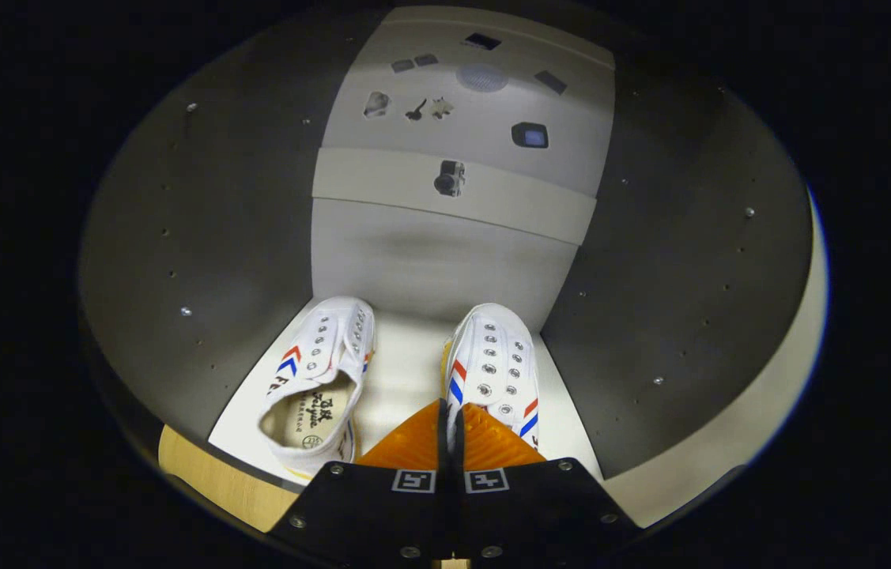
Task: Open the shoe cabinet door, grab the shoes and put them into the shoe cabinet, then close the shoe cabinet door.
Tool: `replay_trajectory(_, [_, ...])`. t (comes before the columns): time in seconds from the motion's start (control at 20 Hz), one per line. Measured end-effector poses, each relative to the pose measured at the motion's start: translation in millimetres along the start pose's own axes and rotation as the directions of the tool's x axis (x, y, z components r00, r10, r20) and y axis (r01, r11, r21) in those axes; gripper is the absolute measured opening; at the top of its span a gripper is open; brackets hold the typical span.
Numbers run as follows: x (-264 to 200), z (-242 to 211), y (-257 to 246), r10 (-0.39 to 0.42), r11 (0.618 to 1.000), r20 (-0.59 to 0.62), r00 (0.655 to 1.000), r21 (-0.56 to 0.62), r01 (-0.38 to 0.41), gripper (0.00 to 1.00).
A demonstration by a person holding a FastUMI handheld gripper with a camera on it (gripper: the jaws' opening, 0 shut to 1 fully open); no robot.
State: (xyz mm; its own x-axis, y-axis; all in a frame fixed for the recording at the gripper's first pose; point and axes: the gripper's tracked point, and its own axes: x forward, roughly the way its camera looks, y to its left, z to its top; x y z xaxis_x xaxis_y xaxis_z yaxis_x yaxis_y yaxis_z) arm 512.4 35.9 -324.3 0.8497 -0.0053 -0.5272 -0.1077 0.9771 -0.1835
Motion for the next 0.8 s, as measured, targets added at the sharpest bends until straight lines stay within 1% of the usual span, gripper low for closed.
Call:
replay_trajectory(0.15, [21, -5, 5, 0.008, 1.0, -0.017, 1.0, 0.025, -0.007, 0.0])
replay_trajectory(0.3, [24, -7, 6, 0.008, 0.999, -0.009, 1.0, 0.032, -0.008, 0.0])
replay_trajectory(0.4, [24, -6, 4, 0.002, 0.998, -0.001, 1.0, 0.06, -0.002, 0.01])
replay_trajectory(0.5, [20, -7, -3, -0.021, 0.995, -0.001, 1.0, 0.103, 0.021, 0.06])
replay_trajectory(0.55, [14, -6, -4, -0.018, 0.992, 0.006, 1.0, 0.123, 0.017, 0.14])
replay_trajectory(0.6, [6, -1, -3, -0.014, 0.99, 0.023, 1.0, 0.142, 0.01, 0.17])
replay_trajectory(0.65, [-2, 2, -6, -0.027, 0.988, 0.04, 0.999, 0.15, 0.021, 0.25])
replay_trajectory(0.7, [-12, 4, -10, -0.042, 0.987, 0.053, 0.998, 0.155, 0.033, 0.3])
replay_trajectory(0.75, [-24, 7, -10, -0.039, 0.986, 0.064, 0.997, 0.162, 0.028, 0.45])
replay_trajectory(0.8, [-37, 9, -9, -0.032, 0.985, 0.073, 0.997, 0.17, 0.019, 0.54])
